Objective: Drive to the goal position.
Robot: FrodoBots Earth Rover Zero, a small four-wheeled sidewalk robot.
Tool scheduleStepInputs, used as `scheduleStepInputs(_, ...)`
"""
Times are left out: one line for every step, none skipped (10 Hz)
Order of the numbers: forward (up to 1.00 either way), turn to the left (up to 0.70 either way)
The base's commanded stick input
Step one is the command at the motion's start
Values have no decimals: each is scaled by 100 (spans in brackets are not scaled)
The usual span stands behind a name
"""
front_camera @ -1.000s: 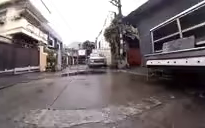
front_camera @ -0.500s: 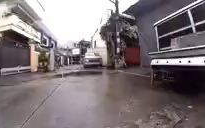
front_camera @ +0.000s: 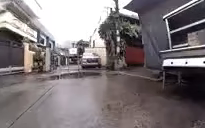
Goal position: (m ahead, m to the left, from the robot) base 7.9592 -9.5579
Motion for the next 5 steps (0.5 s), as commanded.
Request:
scheduleStepInputs(100,-27)
scheduleStepInputs(100,-2)
scheduleStepInputs(100,0)
scheduleStepInputs(100,0)
scheduleStepInputs(100,0)
